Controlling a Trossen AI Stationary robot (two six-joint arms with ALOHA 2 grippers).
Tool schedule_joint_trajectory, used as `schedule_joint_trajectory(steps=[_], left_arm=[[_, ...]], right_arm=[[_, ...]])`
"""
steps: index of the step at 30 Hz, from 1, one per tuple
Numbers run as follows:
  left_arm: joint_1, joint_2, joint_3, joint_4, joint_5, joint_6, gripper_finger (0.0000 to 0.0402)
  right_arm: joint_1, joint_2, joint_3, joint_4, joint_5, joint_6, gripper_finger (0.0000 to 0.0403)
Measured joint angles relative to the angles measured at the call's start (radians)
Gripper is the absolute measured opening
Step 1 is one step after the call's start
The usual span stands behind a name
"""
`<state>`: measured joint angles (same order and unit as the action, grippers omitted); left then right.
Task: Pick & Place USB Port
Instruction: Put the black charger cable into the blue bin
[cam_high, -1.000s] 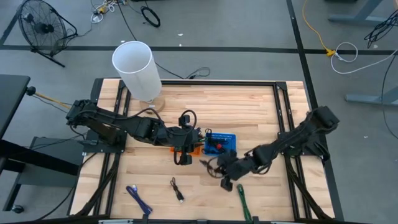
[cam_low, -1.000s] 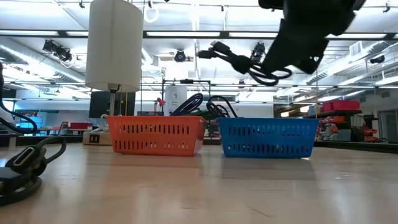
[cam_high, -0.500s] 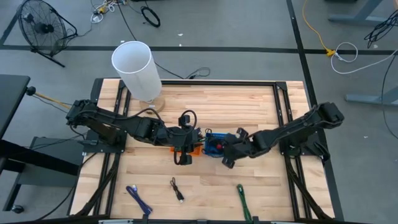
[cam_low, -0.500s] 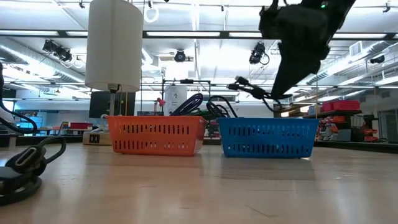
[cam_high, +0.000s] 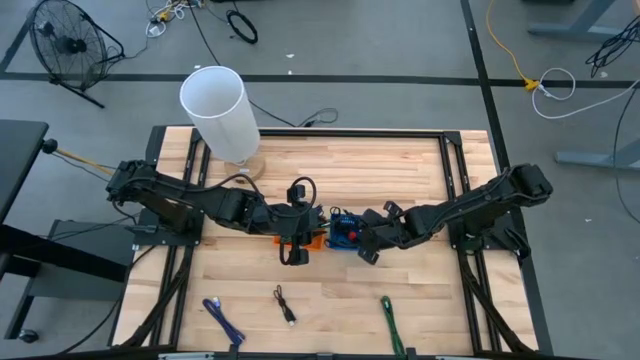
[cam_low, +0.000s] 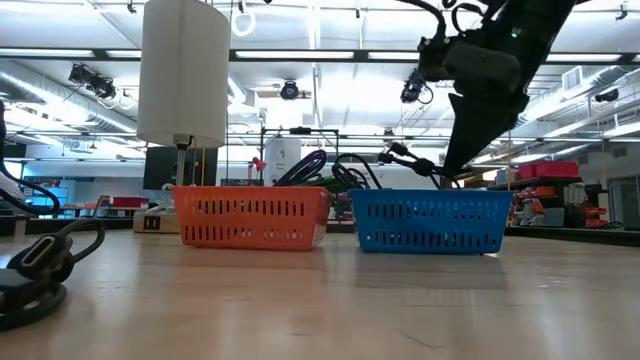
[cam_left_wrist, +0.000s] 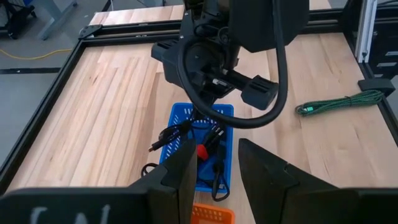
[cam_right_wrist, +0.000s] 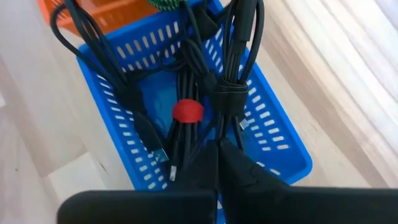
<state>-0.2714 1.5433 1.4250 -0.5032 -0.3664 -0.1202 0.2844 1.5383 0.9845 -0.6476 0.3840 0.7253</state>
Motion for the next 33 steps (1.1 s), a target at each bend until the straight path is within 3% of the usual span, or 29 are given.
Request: schedule_joint_trajectory(steps=[8,22,29,33], left_arm=[[0.000,0.000,0.000,0.000,0.000,0.000,0.0124],[-0.001,0.000,0.000,-0.004,0.008,-0.001,0.0124],[-0.038,0.000,0.000,-0.151,0.222,-0.020,0.0124],[-0.106,0.018,0.000,-0.252,0.231,-0.028,0.0124]], right_arm=[[0.001,0.000,-0.024,0.011,-0.031,0.013,0.0013],[-0.002,-0.014,-0.067,0.100,-0.016,-0.009,0.0141],[-0.003,-0.069,-0.067,0.183,-0.046,-0.086,0.0152],[-0.003,-0.113,-0.067,0.236,-0.070,-0.124,0.0148]])
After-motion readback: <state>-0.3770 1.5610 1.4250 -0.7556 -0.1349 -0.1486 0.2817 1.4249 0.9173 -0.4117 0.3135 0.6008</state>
